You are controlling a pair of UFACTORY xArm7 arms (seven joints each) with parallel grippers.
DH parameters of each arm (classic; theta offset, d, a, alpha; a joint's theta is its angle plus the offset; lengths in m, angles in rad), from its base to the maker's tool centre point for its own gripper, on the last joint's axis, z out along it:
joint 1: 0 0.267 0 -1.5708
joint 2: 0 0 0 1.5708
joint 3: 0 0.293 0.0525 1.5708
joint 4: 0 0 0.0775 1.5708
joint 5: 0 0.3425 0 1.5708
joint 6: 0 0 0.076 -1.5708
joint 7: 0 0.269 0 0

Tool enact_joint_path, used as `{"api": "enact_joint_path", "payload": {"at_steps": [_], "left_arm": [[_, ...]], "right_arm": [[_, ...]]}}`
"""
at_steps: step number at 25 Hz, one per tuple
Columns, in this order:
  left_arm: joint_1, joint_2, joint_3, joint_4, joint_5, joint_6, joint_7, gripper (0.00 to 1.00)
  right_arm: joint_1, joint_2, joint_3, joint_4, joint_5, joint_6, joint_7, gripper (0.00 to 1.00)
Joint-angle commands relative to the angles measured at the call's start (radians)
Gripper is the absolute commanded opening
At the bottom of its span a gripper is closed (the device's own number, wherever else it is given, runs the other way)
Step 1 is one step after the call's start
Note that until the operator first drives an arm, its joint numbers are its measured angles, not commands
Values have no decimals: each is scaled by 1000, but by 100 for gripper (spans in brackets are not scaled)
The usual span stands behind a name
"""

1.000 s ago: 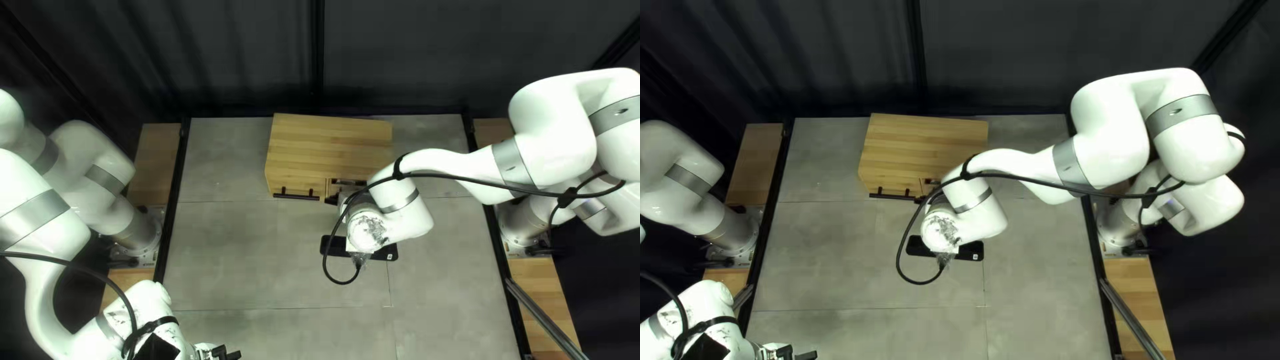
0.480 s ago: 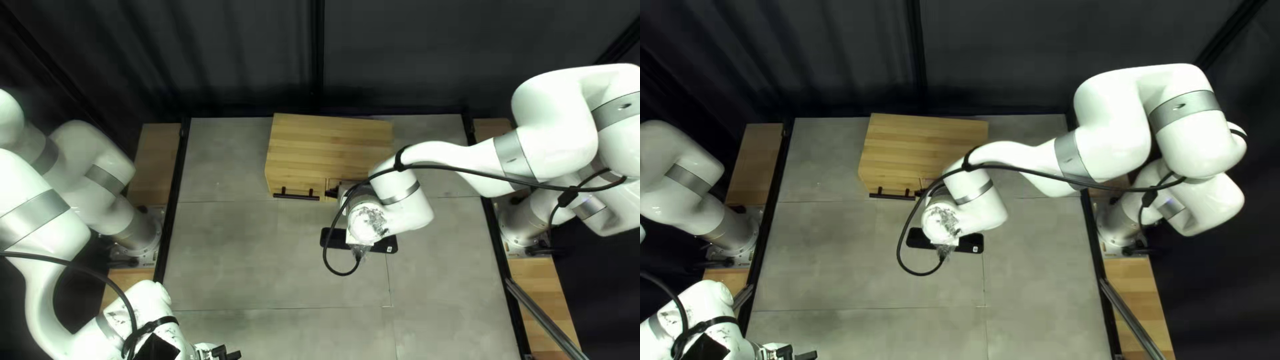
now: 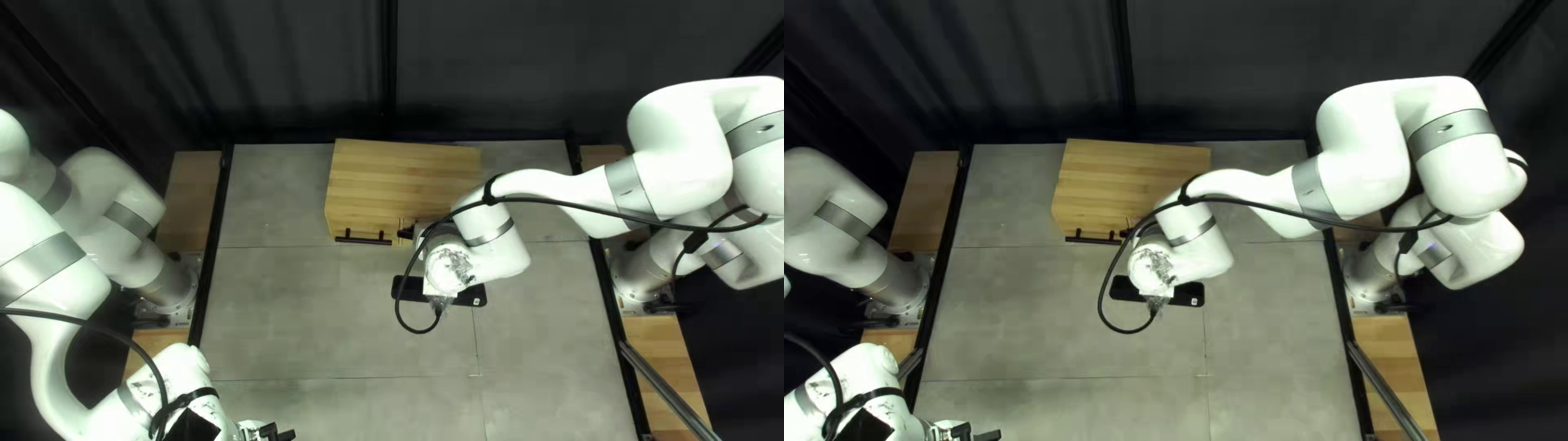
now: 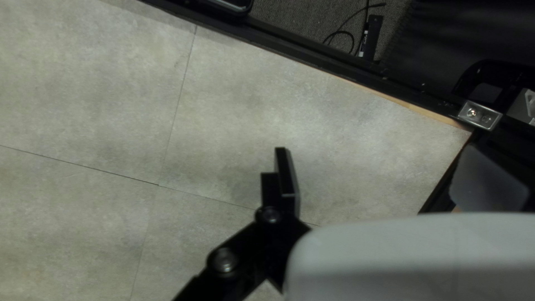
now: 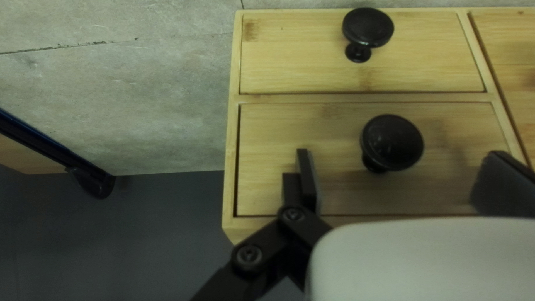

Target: Open drawers and place objects into drawer and close

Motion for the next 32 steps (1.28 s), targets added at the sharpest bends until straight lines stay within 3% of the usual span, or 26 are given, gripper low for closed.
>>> {"api": "enact_joint_path", "payload": {"at_steps": [1, 7, 16, 32], "left_arm": [[0, 0, 0, 0, 0, 0, 0, 100], [0, 0, 0, 0, 0, 0, 0, 100], [0, 0, 0, 0, 0, 0, 0, 100], [0, 0, 0, 0, 0, 0, 0, 100]], "right_arm": [[40, -53, 29, 21, 28, 72, 9, 100], [90, -93, 79, 87, 128, 156, 33, 100], [113, -92, 118, 165, 295, 152, 60, 100], [113, -92, 118, 165, 295, 152, 60, 100]]}}
